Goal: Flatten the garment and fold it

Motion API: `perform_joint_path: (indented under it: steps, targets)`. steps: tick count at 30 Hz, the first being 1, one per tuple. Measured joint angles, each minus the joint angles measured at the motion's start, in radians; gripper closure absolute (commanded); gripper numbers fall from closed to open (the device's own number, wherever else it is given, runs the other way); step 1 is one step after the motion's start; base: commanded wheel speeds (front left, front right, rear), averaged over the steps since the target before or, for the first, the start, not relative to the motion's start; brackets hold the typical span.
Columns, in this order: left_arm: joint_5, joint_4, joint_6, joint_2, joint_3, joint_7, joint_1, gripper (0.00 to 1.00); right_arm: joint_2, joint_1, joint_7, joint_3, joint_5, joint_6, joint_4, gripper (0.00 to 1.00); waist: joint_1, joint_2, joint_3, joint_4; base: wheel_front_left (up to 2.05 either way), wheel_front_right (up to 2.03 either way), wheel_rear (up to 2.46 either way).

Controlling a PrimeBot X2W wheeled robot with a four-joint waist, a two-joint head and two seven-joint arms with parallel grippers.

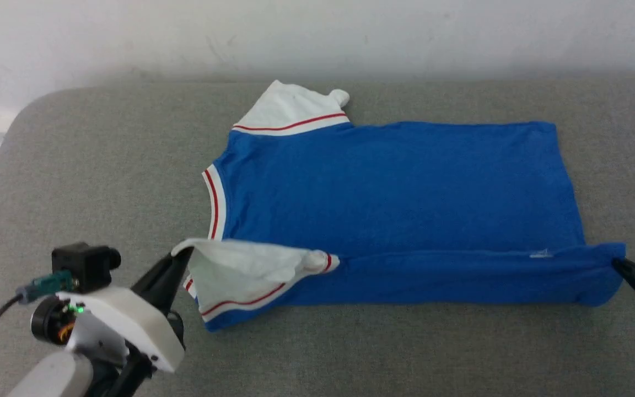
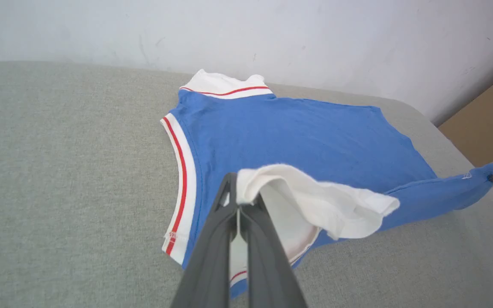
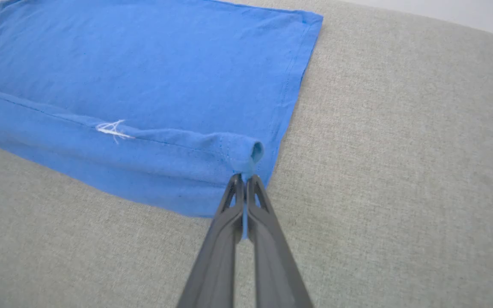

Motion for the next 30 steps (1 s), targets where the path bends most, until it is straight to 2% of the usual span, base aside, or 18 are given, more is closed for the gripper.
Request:
perform_joint_path:
  steps: [11, 17, 22, 23, 24, 25, 30]
  targets:
    - [0.095, 0.222, -0.064, -0.058, -0.055, 0.021, -0.289, 1.00, 0.087, -0.175, 0.070, -0.002, -0.108, 0.000, 0.098, 1.00, 0.0001, 0.0000, 0.131, -0.011, 0.00, 0.00, 0.00]
    - [0.162, 0.362, -0.090, -0.079, -0.107, 0.031, -0.387, 1.00, 0.123, -0.244, 0.077, 0.027, -0.149, 0.000, 0.164, 1.00, 0.0000, 0.0000, 0.185, -0.019, 0.00, 0.00, 0.00]
    - [0.186, 0.486, -0.112, -0.120, -0.135, 0.017, -0.432, 1.00, 0.154, -0.289, 0.061, 0.050, -0.164, 0.000, 0.221, 1.00, 0.0000, 0.0000, 0.209, -0.019, 0.00, 0.00, 0.00]
    - [0.185, 0.511, -0.114, -0.134, -0.139, 0.011, -0.433, 0.00, 0.157, -0.294, 0.051, 0.055, -0.176, 0.000, 0.233, 1.00, 0.0000, 0.0000, 0.210, -0.018, 0.00, 0.00, 0.00]
    - [0.186, 0.533, -0.114, -0.147, -0.143, 0.002, -0.435, 0.00, 0.160, -0.299, 0.039, 0.058, -0.191, 0.000, 0.245, 0.66, 0.0000, 0.0000, 0.208, -0.016, 0.00, 0.00, 0.00]
    - [0.189, 0.554, -0.114, -0.159, -0.146, -0.012, -0.437, 0.00, 0.167, -0.301, 0.031, 0.056, -0.198, 0.000, 0.260, 0.00, -0.0001, 0.0000, 0.204, -0.014, 0.00, 0.00, 0.00]
    - [0.184, 0.624, -0.113, -0.207, -0.144, -0.085, -0.435, 0.00, 0.205, -0.295, -0.006, 0.046, -0.203, 0.000, 0.321, 0.00, -0.0002, 0.0000, 0.171, -0.006, 0.00, 0.00, 0.00]
